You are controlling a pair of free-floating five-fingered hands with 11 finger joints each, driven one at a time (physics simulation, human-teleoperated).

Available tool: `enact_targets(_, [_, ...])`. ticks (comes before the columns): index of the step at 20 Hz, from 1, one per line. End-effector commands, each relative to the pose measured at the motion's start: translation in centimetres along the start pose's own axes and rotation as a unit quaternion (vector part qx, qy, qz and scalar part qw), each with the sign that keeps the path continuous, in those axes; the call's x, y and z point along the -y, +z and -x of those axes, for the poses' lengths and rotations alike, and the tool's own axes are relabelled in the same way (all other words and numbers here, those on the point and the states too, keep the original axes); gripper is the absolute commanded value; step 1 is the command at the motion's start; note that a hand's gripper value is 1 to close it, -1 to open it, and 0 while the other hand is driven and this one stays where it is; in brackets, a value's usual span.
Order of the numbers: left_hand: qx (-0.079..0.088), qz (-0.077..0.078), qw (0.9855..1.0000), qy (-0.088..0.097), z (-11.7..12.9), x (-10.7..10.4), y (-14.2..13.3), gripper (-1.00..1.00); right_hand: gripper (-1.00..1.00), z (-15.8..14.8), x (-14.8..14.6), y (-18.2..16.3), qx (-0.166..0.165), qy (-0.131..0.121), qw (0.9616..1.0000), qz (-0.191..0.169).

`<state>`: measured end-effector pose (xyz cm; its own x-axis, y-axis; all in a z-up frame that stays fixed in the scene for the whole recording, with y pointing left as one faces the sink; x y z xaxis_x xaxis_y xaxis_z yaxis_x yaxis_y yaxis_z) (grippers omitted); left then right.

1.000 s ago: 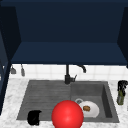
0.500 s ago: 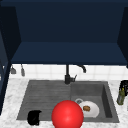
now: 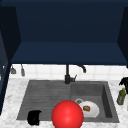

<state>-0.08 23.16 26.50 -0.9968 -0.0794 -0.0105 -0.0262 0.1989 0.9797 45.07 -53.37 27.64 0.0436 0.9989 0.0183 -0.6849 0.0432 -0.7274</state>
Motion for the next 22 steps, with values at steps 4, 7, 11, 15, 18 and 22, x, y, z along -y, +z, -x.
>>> enact_targets(4, [0.000, 0.000, 1.0000, 0.000, 0.0, 0.0, 0.0, 0.00, -1.00, -1.5, 1.8, 1.3, -0.017, 0.019, 0.9996, 0.014])
enact_targets(7, [0.000, 0.000, 1.0000, 0.000, 0.0, 0.0, 0.0, 0.00, -1.00, -3.2, 2.3, 0.9, -0.022, 0.021, 0.9995, 0.007])
enact_targets(11, [0.000, 0.000, 1.0000, 0.000, 0.0, 0.0, 0.0, 0.00, -1.00, -4.8, 2.8, 0.3, -0.027, 0.024, 0.9993, 0.006])
enact_targets(15, [0.000, 0.000, 1.0000, 0.000, 0.0, 0.0, 0.0, 0.00, -1.00, -6.2, 3.1, 0.0, -0.026, 0.025, 0.9993, 0.006])
enact_targets(18, [0.000, 0.000, 1.0000, 0.000, 0.0, 0.0, 0.0, 0.00, -1.00, -7.1, 3.0, 0.1, -0.021, 0.027, 0.9994, 0.006])
enact_targets(22, [0.000, 0.000, 1.0000, 0.000, 0.0, 0.0, 0.0, 0.00, -1.00, -9.2, 1.5, 1.0, -0.024, 0.023, 0.9992, 0.023])
